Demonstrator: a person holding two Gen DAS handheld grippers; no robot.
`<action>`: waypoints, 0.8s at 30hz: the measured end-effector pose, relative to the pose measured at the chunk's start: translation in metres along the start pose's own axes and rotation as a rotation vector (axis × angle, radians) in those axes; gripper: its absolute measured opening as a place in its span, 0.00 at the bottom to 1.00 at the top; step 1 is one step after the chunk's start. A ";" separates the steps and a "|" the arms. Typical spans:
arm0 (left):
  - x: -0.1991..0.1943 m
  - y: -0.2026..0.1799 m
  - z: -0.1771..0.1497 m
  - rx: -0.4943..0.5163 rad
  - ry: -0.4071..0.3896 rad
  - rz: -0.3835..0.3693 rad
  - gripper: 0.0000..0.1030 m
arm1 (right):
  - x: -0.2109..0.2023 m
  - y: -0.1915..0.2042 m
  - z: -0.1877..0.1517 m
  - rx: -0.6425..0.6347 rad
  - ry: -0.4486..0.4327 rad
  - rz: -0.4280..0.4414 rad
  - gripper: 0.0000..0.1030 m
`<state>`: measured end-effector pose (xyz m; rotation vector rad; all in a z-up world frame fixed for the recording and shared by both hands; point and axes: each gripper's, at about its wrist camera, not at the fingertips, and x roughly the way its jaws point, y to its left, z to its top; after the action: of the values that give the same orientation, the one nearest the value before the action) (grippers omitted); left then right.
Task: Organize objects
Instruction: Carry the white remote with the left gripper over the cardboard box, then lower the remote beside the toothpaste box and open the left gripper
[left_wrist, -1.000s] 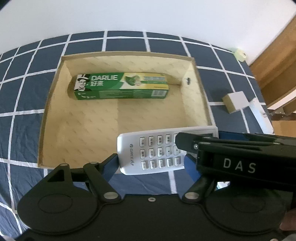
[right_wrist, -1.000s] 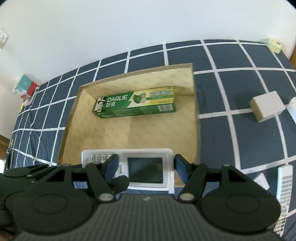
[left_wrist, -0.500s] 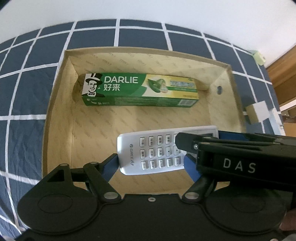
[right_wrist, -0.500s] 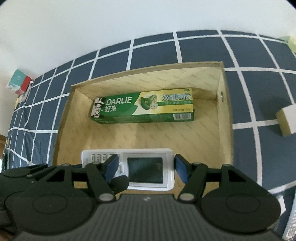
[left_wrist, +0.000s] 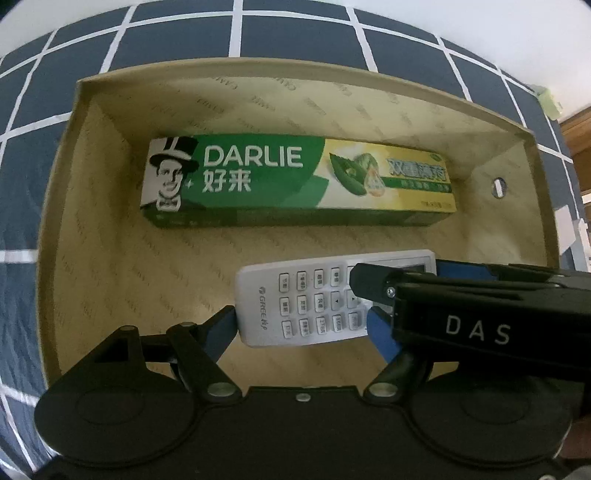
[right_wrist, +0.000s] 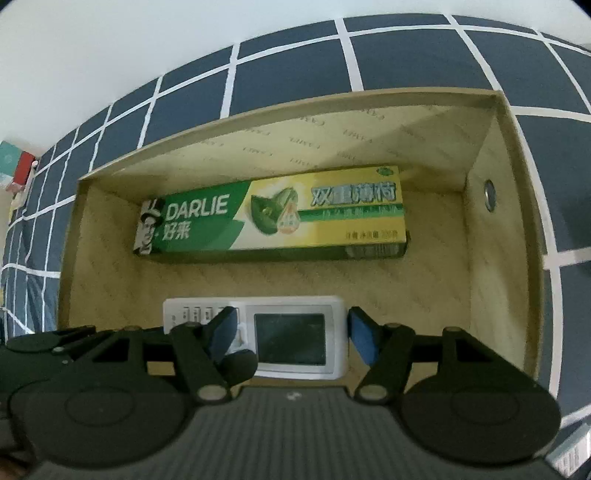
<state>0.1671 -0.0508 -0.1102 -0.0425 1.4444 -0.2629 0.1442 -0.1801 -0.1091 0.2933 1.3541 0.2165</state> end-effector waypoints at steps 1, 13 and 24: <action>0.003 0.001 0.003 0.001 0.002 0.000 0.72 | 0.003 -0.001 0.003 0.003 0.001 0.000 0.63; 0.021 0.010 0.020 0.009 0.025 -0.011 0.73 | 0.027 -0.003 0.021 0.022 0.014 -0.011 0.63; 0.025 0.015 0.027 0.018 0.033 -0.031 0.75 | 0.033 -0.002 0.025 0.043 0.022 -0.028 0.64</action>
<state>0.1982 -0.0444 -0.1343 -0.0462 1.4746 -0.3037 0.1757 -0.1739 -0.1356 0.3082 1.3847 0.1680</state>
